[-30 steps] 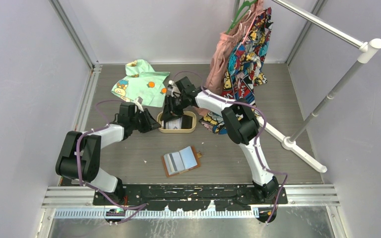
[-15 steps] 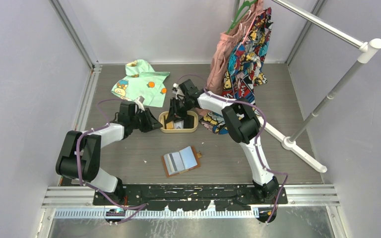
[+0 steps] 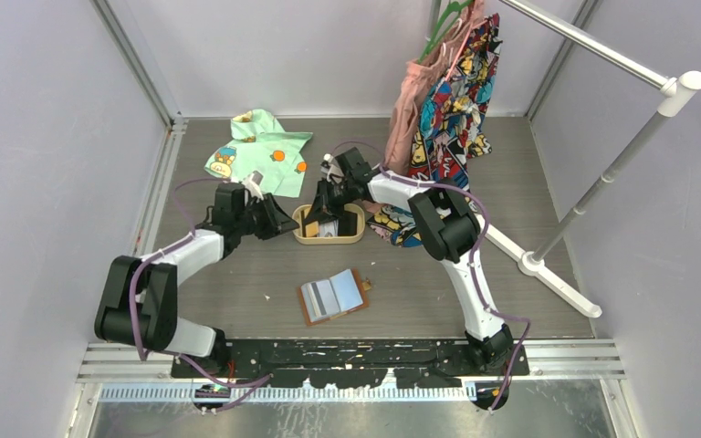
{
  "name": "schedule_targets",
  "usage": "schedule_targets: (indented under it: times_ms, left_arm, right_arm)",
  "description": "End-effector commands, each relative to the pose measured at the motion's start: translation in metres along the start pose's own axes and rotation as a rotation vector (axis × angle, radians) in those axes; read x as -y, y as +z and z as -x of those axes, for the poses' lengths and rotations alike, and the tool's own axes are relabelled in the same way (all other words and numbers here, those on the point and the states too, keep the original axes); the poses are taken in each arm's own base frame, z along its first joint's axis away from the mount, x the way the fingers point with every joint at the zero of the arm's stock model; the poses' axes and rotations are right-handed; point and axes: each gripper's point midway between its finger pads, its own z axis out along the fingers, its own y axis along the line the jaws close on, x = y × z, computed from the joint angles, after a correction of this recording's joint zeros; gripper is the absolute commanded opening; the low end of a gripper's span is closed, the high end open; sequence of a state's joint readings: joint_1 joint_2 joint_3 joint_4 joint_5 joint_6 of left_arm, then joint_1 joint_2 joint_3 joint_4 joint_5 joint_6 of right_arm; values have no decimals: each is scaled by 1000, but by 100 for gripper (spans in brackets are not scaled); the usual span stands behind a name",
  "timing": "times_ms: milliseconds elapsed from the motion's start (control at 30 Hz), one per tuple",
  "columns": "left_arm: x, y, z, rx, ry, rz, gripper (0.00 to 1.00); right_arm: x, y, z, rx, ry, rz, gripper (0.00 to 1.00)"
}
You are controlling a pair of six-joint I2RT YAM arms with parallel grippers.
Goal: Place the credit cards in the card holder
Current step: Pick up the credit card from the storage box.
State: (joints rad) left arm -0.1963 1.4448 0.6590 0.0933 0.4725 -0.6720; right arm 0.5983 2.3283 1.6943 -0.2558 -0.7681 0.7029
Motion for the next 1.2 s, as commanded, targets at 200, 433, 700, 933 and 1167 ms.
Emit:
schedule_targets:
  times_ms: [200,433,700,933,1167]
  left_arm:
    - [30,-22,15,62,57,-69,30]
    - [30,-24,14,64,62,-65,30]
    - [29,-26,14,65,65,-59,30]
    - [29,-26,14,65,66,-58,30]
    - [30,-28,14,66,68,-58,30]
  right_arm:
    - [-37,-19,12,32,-31,121,27]
    - [-36,-20,12,31,-32,108,29]
    - [-35,-35,17,54,-32,107,29]
    - [-30,-40,17,57,-33,99,30]
    - [-25,-46,19,66,-31,81,30]
